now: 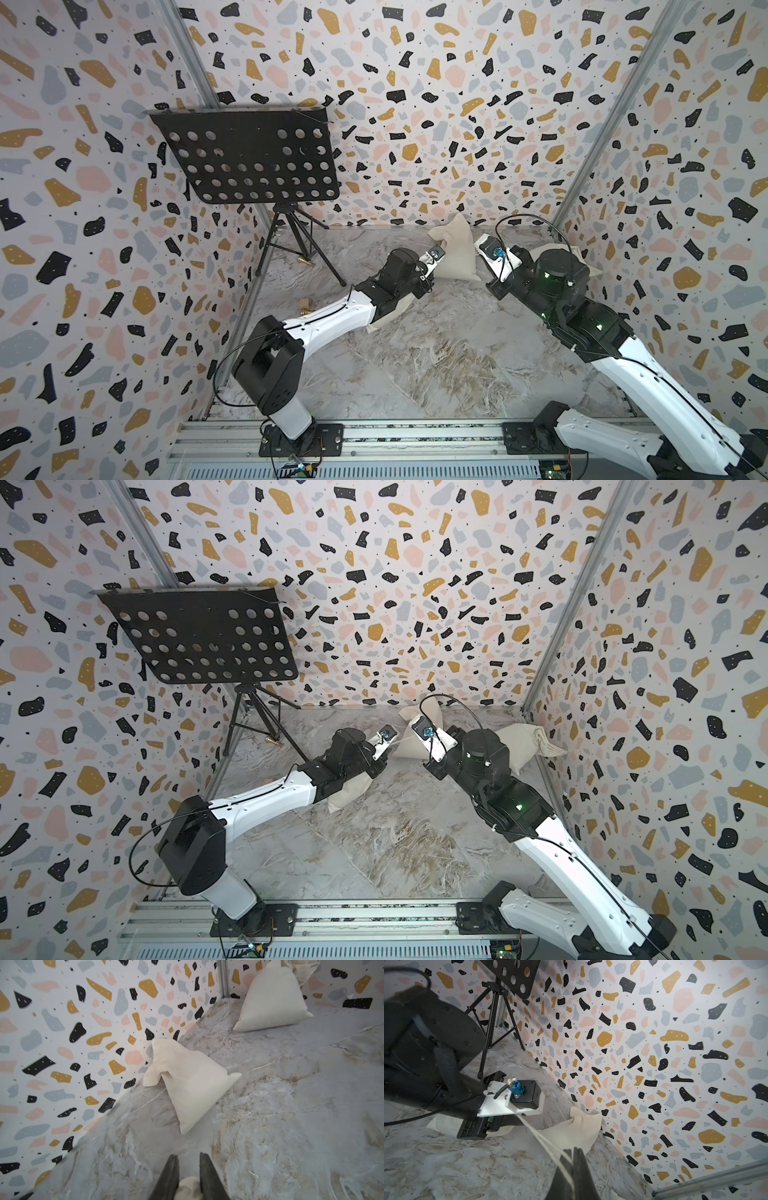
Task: Close the soil bag
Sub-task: Frap the soil bag at the center of the board.
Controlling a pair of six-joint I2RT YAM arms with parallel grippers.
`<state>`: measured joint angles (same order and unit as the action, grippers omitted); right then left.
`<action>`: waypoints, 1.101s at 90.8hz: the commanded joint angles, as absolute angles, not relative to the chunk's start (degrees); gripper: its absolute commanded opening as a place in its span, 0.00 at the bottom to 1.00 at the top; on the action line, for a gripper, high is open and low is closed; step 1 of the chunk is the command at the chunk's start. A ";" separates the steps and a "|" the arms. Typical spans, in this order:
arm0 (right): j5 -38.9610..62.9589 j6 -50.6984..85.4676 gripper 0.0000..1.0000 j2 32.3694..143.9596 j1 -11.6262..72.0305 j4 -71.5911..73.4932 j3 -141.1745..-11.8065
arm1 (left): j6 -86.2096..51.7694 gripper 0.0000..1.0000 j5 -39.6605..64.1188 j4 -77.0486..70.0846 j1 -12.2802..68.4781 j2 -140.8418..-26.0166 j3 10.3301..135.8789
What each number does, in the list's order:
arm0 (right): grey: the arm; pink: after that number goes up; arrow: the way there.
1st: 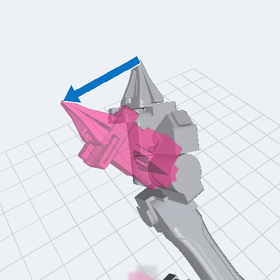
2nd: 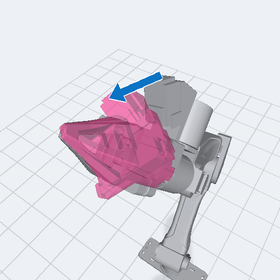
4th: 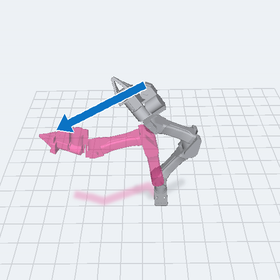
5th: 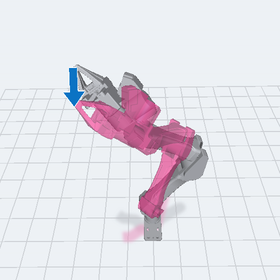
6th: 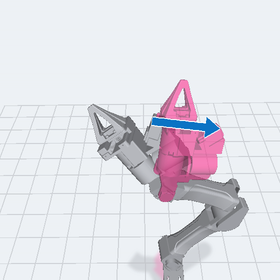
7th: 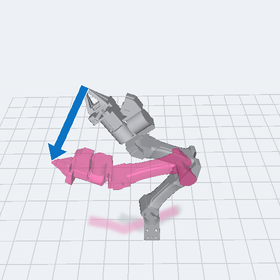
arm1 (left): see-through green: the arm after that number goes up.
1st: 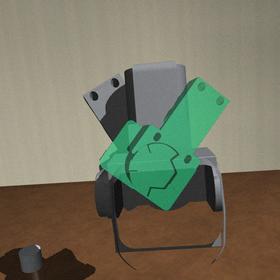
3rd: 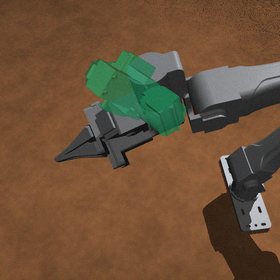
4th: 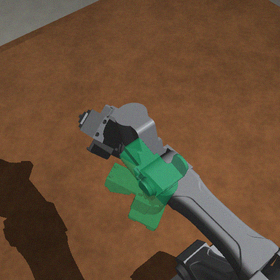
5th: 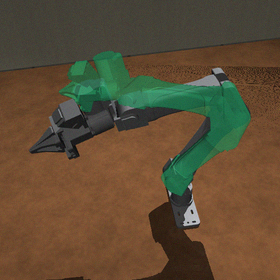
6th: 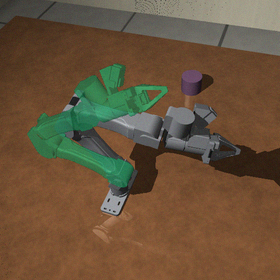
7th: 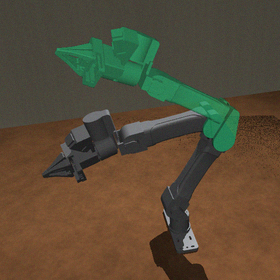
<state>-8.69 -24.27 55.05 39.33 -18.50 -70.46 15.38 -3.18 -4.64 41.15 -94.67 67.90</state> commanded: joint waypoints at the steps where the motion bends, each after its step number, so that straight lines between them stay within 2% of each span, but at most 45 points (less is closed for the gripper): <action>1: -13.76 -24.38 0.00 47.47 38.58 -3.53 -74.23 | 11.63 0.23 -12.40 7.91 36.34 -98.78 64.08; 7: -14.56 -24.60 0.00 47.51 38.58 -3.56 -74.03 | 10.69 0.22 -12.35 7.84 35.38 -98.78 63.99; 24: -14.92 -24.56 0.00 48.97 38.46 -1.98 -73.85 | 3.55 0.07 -10.67 6.86 30.32 -94.48 62.79; 32: -14.13 -24.38 0.00 53.10 37.81 -0.03 -75.48 | -2.31 0.06 -8.77 4.81 29.13 -89.12 60.94; 43: -6.41 -20.42 0.00 61.84 36.41 1.36 -80.73 | -14.67 0.09 -8.46 -2.07 29.12 -80.42 56.72; 50: 0.12 -17.02 0.00 68.20 36.39 1.42 -85.67 | -23.78 0.19 -10.01 -10.16 29.09 -75.96 51.48; 56: 5.95 -13.82 0.00 73.50 36.42 1.67 -89.62 | -29.12 0.23 -10.52 -17.79 29.17 -73.56 47.08; 65: 12.88 -9.79 0.00 79.75 37.08 2.45 -92.57 | -32.00 0.36 -7.34 -25.57 29.47 -74.02 43.52; 83: 17.55 -10.34 0.00 83.77 41.43 2.66 -90.41 | -24.56 0.64 -2.69 -36.59 29.80 -71.24 34.08; 90: 18.62 -10.51 0.00 83.94 42.40 1.97 -89.99 | -16.77 0.77 -0.29 -33.94 29.75 -66.90 33.02; 100: 19.54 -11.24 0.00 83.52 43.31 0.82 -90.23 | -5.41 0.86 3.68 -24.59 29.66 -60.77 35.08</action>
<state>16.64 -11.66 85.76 42.59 -0.69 -89.43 -18.59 -1.41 -25.96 30.00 -67.31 32.56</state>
